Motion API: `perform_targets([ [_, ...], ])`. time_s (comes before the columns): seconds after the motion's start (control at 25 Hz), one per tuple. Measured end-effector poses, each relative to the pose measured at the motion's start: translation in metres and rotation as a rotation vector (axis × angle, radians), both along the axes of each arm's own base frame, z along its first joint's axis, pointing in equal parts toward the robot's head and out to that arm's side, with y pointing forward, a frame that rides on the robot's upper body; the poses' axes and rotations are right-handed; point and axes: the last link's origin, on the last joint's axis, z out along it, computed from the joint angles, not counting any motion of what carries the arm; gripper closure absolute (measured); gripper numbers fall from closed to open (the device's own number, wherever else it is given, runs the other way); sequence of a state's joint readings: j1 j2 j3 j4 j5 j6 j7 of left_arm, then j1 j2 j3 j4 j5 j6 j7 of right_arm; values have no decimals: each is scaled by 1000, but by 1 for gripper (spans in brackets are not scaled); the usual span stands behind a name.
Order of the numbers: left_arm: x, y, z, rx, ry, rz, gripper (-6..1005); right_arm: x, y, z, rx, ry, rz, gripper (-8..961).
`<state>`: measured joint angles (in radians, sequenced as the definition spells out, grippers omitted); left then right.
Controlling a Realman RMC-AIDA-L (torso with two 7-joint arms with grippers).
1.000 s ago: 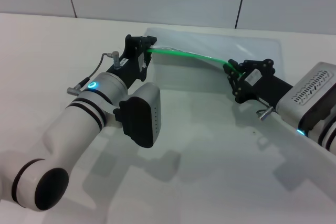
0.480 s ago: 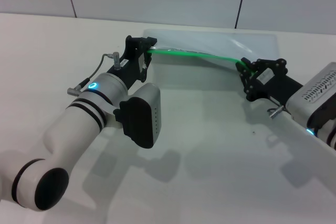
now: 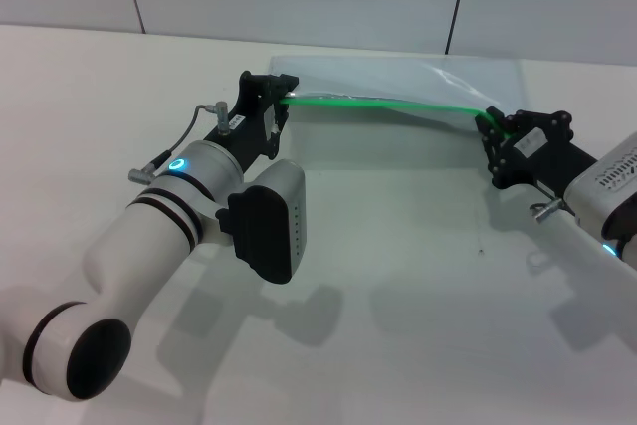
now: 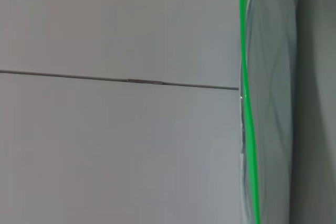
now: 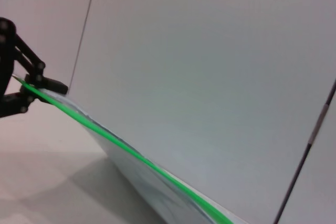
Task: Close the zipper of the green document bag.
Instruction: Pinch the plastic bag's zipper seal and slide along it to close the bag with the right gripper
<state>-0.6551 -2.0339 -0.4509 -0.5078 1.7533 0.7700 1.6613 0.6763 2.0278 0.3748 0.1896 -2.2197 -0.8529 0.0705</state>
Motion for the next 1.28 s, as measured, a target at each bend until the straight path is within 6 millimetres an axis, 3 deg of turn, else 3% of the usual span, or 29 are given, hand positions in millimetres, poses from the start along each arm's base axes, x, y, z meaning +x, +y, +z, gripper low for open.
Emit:
perform_targets([
  [1.28, 1, 0, 0, 0, 0, -1, 952, 30, 4, 25, 83, -5, -104, 784],
])
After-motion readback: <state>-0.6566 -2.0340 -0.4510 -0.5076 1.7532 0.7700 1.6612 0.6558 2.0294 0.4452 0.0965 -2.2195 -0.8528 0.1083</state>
